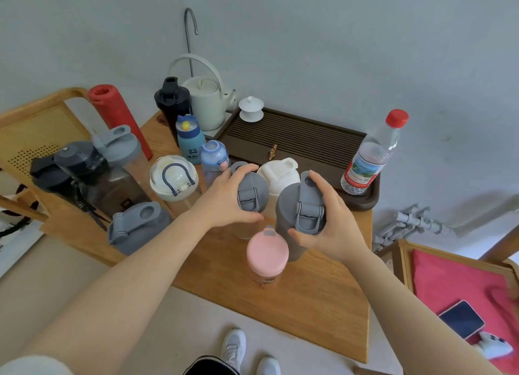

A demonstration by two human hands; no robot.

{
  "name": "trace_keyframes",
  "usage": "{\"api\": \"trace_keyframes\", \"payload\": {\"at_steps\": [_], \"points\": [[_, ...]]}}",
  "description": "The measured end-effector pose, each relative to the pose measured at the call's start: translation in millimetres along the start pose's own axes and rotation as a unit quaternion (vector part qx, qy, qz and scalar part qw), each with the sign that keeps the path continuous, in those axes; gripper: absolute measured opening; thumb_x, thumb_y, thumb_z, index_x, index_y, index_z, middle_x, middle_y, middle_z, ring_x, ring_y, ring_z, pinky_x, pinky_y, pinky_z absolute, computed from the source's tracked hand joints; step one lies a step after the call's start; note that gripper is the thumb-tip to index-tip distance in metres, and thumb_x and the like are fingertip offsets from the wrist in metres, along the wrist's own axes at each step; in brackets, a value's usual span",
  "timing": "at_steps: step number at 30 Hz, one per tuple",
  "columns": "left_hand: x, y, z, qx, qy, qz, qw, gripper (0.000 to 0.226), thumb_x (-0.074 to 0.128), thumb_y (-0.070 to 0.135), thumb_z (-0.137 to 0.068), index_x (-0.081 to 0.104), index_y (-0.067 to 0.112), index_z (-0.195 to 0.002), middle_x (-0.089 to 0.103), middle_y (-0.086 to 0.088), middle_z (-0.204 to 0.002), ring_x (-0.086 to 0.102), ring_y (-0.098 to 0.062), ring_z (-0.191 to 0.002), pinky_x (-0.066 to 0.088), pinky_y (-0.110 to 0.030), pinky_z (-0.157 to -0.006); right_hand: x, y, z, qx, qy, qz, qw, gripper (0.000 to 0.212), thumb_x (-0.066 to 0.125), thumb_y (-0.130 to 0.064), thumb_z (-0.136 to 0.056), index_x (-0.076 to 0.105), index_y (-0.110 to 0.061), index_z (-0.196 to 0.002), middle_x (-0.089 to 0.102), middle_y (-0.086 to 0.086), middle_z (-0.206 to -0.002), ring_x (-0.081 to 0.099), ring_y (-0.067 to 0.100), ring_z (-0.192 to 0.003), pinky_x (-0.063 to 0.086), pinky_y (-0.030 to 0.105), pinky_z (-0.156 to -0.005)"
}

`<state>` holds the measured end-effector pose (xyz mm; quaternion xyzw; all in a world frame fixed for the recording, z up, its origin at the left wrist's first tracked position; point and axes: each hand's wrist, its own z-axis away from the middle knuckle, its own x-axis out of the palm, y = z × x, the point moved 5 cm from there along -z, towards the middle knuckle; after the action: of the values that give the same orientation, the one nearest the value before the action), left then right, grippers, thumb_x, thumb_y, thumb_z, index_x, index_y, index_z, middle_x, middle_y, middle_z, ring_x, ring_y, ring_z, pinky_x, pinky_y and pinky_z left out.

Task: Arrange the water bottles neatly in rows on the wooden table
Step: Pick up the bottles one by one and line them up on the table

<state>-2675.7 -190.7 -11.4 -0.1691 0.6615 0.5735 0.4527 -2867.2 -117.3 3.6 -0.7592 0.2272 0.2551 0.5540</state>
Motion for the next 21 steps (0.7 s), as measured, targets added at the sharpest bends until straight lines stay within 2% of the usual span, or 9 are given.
{"api": "trace_keyframes", "payload": {"at_steps": [3, 7, 10, 12, 14, 16, 18, 21], "points": [[-3.6, 7.7, 3.1, 0.026, 0.012, -0.002, 1.000, 0.098, 0.082, 0.038, -0.056, 0.024, 0.031, -0.136, 0.039, -0.001, -0.135, 0.041, -0.019, -0.121, 0.039, -0.033, -0.095, -2.8, -3.7, -0.6, -0.013, -0.002, 0.010, 1.000, 0.092, 0.070, -0.048, -0.057, 0.021, -0.038, -0.135, 0.037, -0.022, -0.130, 0.038, -0.004, -0.115, 0.041, 0.028, -0.099], [-39.6, 31.2, 7.9, 0.036, 0.037, 0.068, 0.996, 0.112, 0.083, 0.038, -0.052, 0.009, 0.041, -0.136, 0.044, 0.002, -0.130, 0.052, -0.015, -0.112, 0.046, -0.032, -0.092, -26.1, -22.7, -8.7, -0.042, 0.020, 0.038, 0.998, 0.094, 0.066, -0.050, -0.056, 0.020, -0.036, -0.137, 0.038, -0.027, -0.121, 0.038, -0.008, -0.107, 0.038, 0.014, -0.089], [-83.9, 54.4, 12.4, 0.069, 0.072, 0.096, 0.990, 0.116, 0.085, 0.030, -0.055, 0.004, 0.033, -0.139, 0.045, 0.005, -0.125, 0.053, -0.008, -0.106, 0.042, -0.010, -0.086, -54.4, -56.4, -28.0, -0.075, 0.053, 0.046, 0.995, 0.094, 0.065, -0.051, -0.054, 0.027, -0.029, -0.138, 0.037, -0.036, -0.120, 0.041, -0.008, -0.107, 0.035, 0.001, -0.088], [-111.0, 65.5, 15.8, 0.087, 0.085, 0.112, 0.986, 0.114, 0.084, 0.026, -0.058, 0.006, 0.028, -0.141, 0.044, 0.008, -0.127, 0.051, -0.006, -0.109, 0.038, -0.009, -0.088, -71.3, -84.0, -43.6, -0.090, 0.082, 0.046, 0.992, 0.094, 0.064, -0.053, -0.053, 0.032, -0.027, -0.138, 0.046, -0.027, -0.119, 0.048, -0.001, -0.108, 0.038, 0.008, -0.091], [-134.1, 69.3, 19.5, 0.098, 0.099, 0.113, 0.984, 0.115, 0.084, 0.030, -0.056, 0.008, 0.029, -0.142, 0.043, 0.012, -0.127, 0.048, -0.004, -0.112, 0.037, -0.016, -0.093, -81.1, -112.5, -57.2, -0.106, 0.107, 0.059, 0.987, 0.092, 0.063, -0.056, -0.052, 0.035, -0.029, -0.135, 0.051, -0.021, -0.112, 0.056, 0.010, -0.105, 0.047, 0.026, -0.088], [-153.9, 67.8, 23.1, 0.115, 0.110, 0.118, 0.980, 0.116, 0.080, 0.039, -0.050, 0.010, 0.031, -0.142, 0.044, 0.021, -0.123, 0.048, 0.005, -0.110, 0.037, -0.010, -0.092, -82.8, -138.0, -69.3, -0.126, 0.126, 0.078, 0.981, 0.089, 0.061, -0.058, -0.052, 0.037, -0.029, -0.133, 0.052, -0.022, -0.105, 0.059, 0.016, -0.101, 0.050, 0.036, -0.083], [-173.3, 62.6, 25.6, 0.134, 0.110, 0.125, 0.977, 0.114, 0.078, 0.040, -0.048, 0.013, 0.032, -0.141, 0.045, 0.029, -0.118, 0.047, 0.015, -0.107, 0.037, -0.001, -0.086, -78.2, -157.3, -82.2, -0.139, 0.138, 0.086, 0.977, 0.087, 0.061, -0.057, -0.052, 0.039, -0.028, -0.131, 0.054, -0.019, -0.105, 0.059, 0.016, -0.099, 0.051, 0.039, -0.082], [-204.7, 47.4, 23.3, 0.166, 0.096, 0.115, 0.975, 0.113, 0.075, 0.048, -0.044, 0.019, 0.031, -0.140, 0.049, 0.016, -0.125, 0.051, 0.004, -0.111, 0.041, -0.006, -0.088, -64.7, -177.9, -103.3, -0.142, 0.158, 0.083, 0.974, 0.085, 0.062, -0.055, -0.052, 0.042, -0.027, -0.129, 0.056, -0.016, -0.101, 0.059, 0.017, -0.095, 0.051, 0.038, -0.083]]}}
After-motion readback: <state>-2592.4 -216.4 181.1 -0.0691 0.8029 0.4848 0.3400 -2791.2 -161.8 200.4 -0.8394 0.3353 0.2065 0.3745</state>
